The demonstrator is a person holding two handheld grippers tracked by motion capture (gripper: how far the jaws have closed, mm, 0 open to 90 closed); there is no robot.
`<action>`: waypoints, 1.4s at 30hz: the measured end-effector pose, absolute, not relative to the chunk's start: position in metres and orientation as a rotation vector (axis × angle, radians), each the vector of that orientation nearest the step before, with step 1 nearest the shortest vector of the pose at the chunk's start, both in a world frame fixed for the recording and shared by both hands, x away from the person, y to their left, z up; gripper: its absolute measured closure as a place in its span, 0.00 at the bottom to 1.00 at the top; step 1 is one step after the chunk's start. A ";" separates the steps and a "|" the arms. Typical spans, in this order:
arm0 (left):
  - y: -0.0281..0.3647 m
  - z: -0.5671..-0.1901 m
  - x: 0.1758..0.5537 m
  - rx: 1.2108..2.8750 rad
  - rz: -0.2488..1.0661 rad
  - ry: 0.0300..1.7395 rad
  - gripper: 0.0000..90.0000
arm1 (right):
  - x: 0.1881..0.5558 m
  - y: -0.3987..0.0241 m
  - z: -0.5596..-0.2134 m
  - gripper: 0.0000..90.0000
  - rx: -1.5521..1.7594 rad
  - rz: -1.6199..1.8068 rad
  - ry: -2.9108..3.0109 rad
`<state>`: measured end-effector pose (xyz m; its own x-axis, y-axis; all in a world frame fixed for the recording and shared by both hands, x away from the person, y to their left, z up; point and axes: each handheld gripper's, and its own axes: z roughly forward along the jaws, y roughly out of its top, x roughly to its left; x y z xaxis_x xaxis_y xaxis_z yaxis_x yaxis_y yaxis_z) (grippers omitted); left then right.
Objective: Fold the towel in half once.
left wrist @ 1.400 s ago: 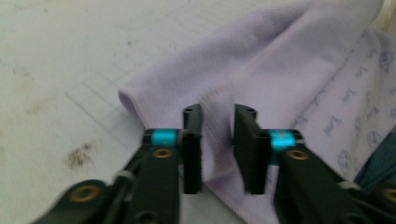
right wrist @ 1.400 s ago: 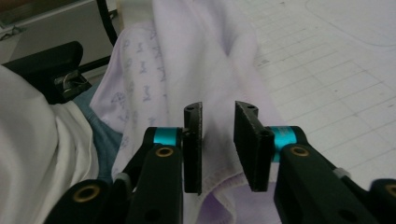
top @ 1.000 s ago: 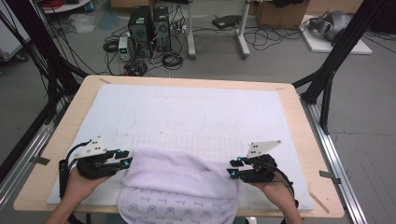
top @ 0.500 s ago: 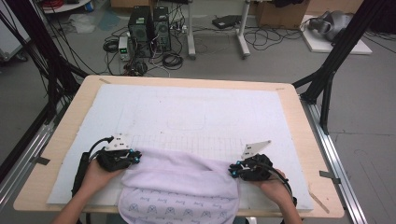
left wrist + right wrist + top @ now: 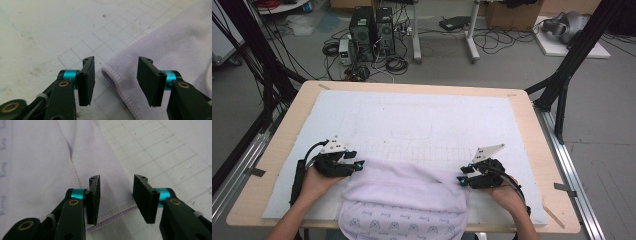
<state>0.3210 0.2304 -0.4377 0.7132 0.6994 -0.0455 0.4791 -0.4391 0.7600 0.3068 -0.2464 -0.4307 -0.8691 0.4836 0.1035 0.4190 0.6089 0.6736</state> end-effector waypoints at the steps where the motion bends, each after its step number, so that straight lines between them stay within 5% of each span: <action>1: 0.230 -0.440 0.323 2.143 0.333 0.888 0.58 | 0.307 -0.244 -0.433 0.71 0.762 1.092 2.741; 2: 0.230 -0.442 0.324 2.150 0.321 0.870 0.76 | 0.308 -0.242 -0.434 0.83 0.753 1.064 2.743; 3: 0.230 -0.441 0.324 2.142 0.335 0.870 0.83 | 0.309 -0.242 -0.433 0.95 0.746 1.058 2.737; 5: 0.230 -0.438 0.323 2.134 0.348 0.861 0.94 | 0.316 -0.243 -0.427 0.98 0.778 1.049 2.693; 12: 0.238 -0.428 0.323 2.016 0.431 0.905 0.90 | 0.329 -0.246 -0.421 0.96 0.804 1.062 2.655; 15: 0.240 -0.432 0.328 2.011 0.351 0.946 0.60 | 0.332 -0.254 -0.423 0.69 0.870 1.146 2.651; 19: 0.238 -0.441 0.336 2.058 0.288 0.980 0.53 | 0.336 -0.255 -0.429 0.59 0.937 1.167 2.715; 21: 0.236 -0.445 0.337 2.077 0.279 0.984 0.54 | 0.337 -0.251 -0.435 0.58 0.929 1.115 2.749; 22: 0.236 -0.444 0.337 2.078 0.278 0.964 0.75 | 0.336 -0.247 -0.436 0.69 0.906 1.104 2.758; 23: 0.236 -0.444 0.337 2.080 0.247 0.942 0.75 | 0.336 -0.247 -0.436 0.69 0.906 1.104 2.758; 26: 0.233 -0.443 0.335 2.094 0.265 0.922 0.88 | 0.336 -0.243 -0.437 0.92 0.842 1.132 2.821; 33: 0.243 -0.426 0.358 2.054 0.288 0.934 0.95 | 0.354 -0.246 -0.429 0.95 0.811 1.141 2.805; 42: 0.238 -0.345 0.422 2.014 0.522 0.919 0.95 | 0.421 -0.246 -0.356 0.95 0.854 1.132 2.545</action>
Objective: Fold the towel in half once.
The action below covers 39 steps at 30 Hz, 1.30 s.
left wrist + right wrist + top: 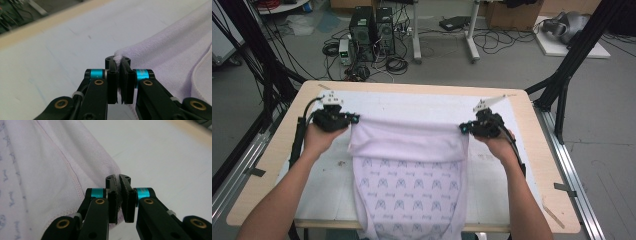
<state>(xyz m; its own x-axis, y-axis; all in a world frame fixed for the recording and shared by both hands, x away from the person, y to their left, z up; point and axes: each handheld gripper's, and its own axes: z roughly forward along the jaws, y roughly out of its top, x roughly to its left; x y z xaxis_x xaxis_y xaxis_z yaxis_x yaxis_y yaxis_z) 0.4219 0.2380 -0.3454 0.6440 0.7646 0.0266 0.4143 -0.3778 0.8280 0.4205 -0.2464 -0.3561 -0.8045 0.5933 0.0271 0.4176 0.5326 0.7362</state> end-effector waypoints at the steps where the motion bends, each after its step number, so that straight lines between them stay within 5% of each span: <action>1: 0.236 -0.334 0.428 2.016 0.549 0.916 0.95 | 0.428 -0.246 -0.347 0.95 0.856 1.128 2.525; 6: 0.232 -0.294 0.454 1.993 0.636 0.920 0.95 | 0.453 -0.242 -0.301 0.95 0.848 1.099 2.448; 8: 0.231 -0.300 0.458 2.008 0.678 0.981 0.85 | 0.460 -0.241 -0.297 0.87 0.881 1.109 2.417; 9: 0.232 -0.307 0.460 2.019 0.672 1.012 0.72 | 0.464 -0.241 -0.306 0.71 0.949 1.095 2.419; 21: 0.250 -0.388 0.425 2.009 0.380 0.989 0.60 | 0.444 -0.239 -0.368 0.64 0.986 1.083 2.570; 30: 0.228 -0.403 0.415 2.086 0.251 0.877 0.49 | 0.432 -0.231 -0.410 0.58 1.054 1.058 2.622; 33: 0.223 -0.407 0.414 2.148 0.243 0.867 0.58 | 0.433 -0.227 -0.421 0.65 1.079 1.011 2.644; 36: 0.221 -0.411 0.413 2.212 0.267 0.853 0.91 | 0.432 -0.227 -0.424 0.91 1.073 1.027 2.673; 39: 0.223 -0.407 0.411 2.196 0.302 0.852 0.96 | 0.428 -0.227 -0.418 0.94 1.030 1.067 2.661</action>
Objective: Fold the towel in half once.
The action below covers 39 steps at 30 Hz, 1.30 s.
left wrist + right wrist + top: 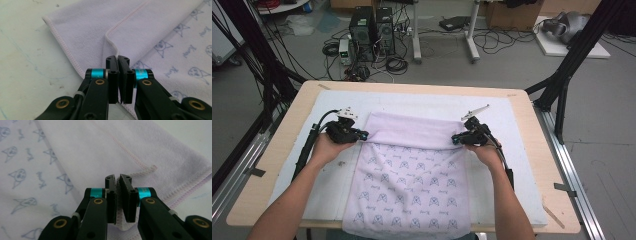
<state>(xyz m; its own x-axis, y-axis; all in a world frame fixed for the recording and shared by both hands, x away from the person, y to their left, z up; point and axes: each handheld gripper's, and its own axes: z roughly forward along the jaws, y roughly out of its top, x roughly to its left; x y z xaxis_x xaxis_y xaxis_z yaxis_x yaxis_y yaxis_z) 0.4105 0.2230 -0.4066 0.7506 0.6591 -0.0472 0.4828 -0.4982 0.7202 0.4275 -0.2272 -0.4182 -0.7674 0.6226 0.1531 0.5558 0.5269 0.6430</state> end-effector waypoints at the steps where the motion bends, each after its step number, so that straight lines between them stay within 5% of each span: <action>1: 0.224 -0.404 0.409 2.186 0.312 0.850 0.97 | 0.426 -0.228 -0.415 0.94 1.015 1.083 2.653; 18: 0.244 -0.379 0.343 2.071 0.399 0.748 0.97 | 0.363 -0.259 -0.365 0.94 0.811 1.310 2.519; 31: 0.259 -0.384 0.237 2.048 0.372 0.643 0.97 | 0.255 -0.269 -0.380 0.90 0.657 1.451 2.555; 33: 0.261 -0.384 0.231 2.061 0.341 0.644 0.89 | 0.247 -0.274 -0.385 0.73 0.672 1.477 2.592; 36: 0.259 -0.383 0.234 2.076 0.340 0.666 0.64 | 0.249 -0.282 -0.387 0.67 0.704 1.485 2.572; 39: 0.252 -0.381 0.255 2.094 0.395 0.685 0.62 | 0.267 -0.280 -0.385 0.63 0.754 1.433 2.542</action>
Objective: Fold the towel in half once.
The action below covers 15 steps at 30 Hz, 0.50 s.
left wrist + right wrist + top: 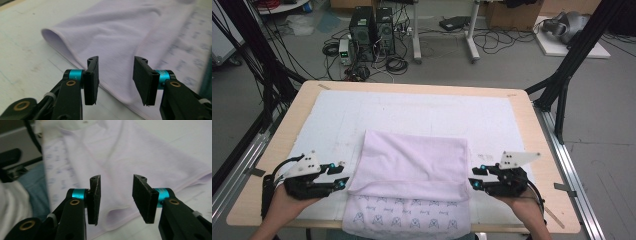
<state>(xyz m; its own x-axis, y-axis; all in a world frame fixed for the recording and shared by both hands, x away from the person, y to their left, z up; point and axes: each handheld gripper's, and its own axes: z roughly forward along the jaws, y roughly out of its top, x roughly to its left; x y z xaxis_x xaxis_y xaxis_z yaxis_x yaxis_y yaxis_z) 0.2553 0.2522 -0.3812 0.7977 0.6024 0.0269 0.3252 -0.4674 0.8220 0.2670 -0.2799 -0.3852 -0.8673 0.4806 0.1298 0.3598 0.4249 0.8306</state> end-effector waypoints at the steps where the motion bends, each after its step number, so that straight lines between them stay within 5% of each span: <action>1: 0.249 -0.381 0.265 2.101 0.412 0.698 0.61 | 0.276 -0.277 -0.385 0.61 0.765 1.394 2.541; 15: 0.218 -0.414 0.416 2.050 0.430 1.059 0.48 | 0.405 -0.255 -0.412 0.43 0.997 1.109 2.557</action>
<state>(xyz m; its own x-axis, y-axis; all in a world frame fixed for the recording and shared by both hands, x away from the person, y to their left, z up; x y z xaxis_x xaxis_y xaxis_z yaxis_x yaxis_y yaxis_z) 0.4156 0.2179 -0.4142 0.5966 0.8010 -0.0503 0.5396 -0.3539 0.7639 0.4053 -0.2548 -0.4116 -0.7586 0.6447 0.0945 0.5095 0.4966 0.7027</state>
